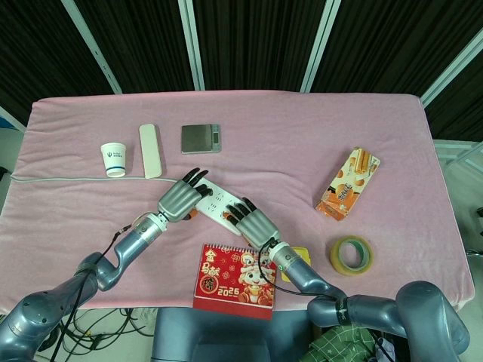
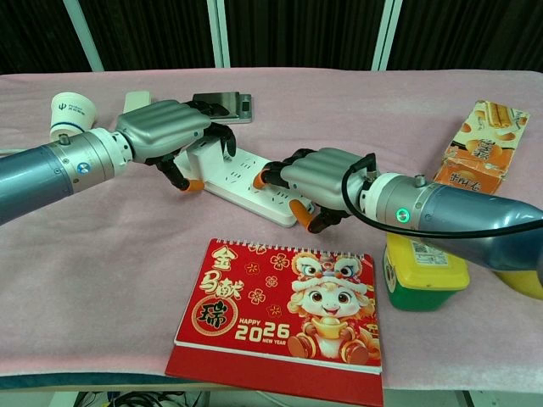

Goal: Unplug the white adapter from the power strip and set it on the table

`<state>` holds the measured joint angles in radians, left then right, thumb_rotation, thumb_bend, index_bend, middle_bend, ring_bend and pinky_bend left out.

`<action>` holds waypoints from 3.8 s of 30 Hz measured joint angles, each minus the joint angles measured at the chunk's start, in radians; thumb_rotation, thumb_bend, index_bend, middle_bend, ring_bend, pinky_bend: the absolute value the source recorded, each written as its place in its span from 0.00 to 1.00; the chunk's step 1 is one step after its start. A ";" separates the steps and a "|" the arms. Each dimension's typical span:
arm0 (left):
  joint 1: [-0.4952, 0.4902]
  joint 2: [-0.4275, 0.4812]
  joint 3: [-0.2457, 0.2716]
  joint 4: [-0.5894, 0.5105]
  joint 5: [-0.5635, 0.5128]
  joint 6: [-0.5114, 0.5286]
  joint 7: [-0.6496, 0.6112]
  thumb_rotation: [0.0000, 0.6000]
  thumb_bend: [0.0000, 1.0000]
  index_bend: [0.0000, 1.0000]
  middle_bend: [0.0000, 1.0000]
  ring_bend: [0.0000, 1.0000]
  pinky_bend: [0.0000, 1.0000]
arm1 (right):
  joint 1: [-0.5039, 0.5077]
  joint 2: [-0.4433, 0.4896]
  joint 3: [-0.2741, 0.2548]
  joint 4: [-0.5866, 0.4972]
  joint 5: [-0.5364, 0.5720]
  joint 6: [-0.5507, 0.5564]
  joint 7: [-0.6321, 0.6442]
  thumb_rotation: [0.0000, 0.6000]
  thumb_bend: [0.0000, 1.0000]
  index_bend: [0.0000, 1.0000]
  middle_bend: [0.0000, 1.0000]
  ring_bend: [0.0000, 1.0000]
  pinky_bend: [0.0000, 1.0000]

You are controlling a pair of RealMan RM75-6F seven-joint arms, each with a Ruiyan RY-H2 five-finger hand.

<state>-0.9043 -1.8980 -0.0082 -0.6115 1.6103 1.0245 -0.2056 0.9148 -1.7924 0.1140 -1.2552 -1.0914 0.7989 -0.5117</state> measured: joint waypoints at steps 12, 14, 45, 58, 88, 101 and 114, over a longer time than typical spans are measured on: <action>0.001 -0.019 0.002 0.035 0.001 0.009 0.005 1.00 0.32 0.39 0.44 0.05 0.10 | -0.006 -0.003 -0.005 0.012 -0.006 -0.001 0.009 1.00 0.75 0.16 0.10 0.10 0.05; 0.001 -0.021 0.004 0.039 0.001 0.008 0.005 1.00 0.37 0.40 0.44 0.05 0.10 | -0.007 -0.003 -0.004 0.012 -0.009 -0.001 0.011 1.00 0.75 0.16 0.10 0.10 0.05; -0.062 0.085 -0.048 -0.092 -0.079 -0.173 0.104 1.00 0.60 0.54 0.53 0.10 0.15 | 0.003 0.017 -0.018 -0.006 0.000 -0.047 -0.011 1.00 0.74 0.22 0.14 0.13 0.05; -0.106 0.169 -0.098 -0.227 -0.175 -0.326 0.219 1.00 0.63 0.59 0.56 0.12 0.15 | 0.009 0.027 -0.019 -0.017 0.013 -0.053 -0.023 1.00 0.74 0.22 0.14 0.13 0.05; -0.119 0.198 -0.136 -0.330 -0.316 -0.304 0.405 1.00 0.64 0.62 0.59 0.16 0.20 | 0.023 0.046 -0.047 -0.035 0.043 -0.073 -0.068 1.00 0.74 0.27 0.18 0.16 0.05; -0.056 0.104 -0.040 -0.127 -0.116 -0.088 0.173 1.00 0.64 0.64 0.60 0.18 0.24 | 0.029 0.050 -0.056 -0.039 0.066 -0.085 -0.080 1.00 0.74 0.33 0.22 0.18 0.05; -0.050 0.102 -0.064 -0.070 -0.071 0.058 0.007 1.00 0.61 0.59 0.58 0.15 0.22 | 0.029 0.052 -0.037 -0.053 0.061 -0.026 -0.085 1.00 0.69 0.23 0.13 0.14 0.05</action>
<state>-0.9541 -1.7958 -0.0721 -0.6816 1.5395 1.0825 -0.1988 0.9434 -1.7401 0.0769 -1.3086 -1.0300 0.7726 -0.5969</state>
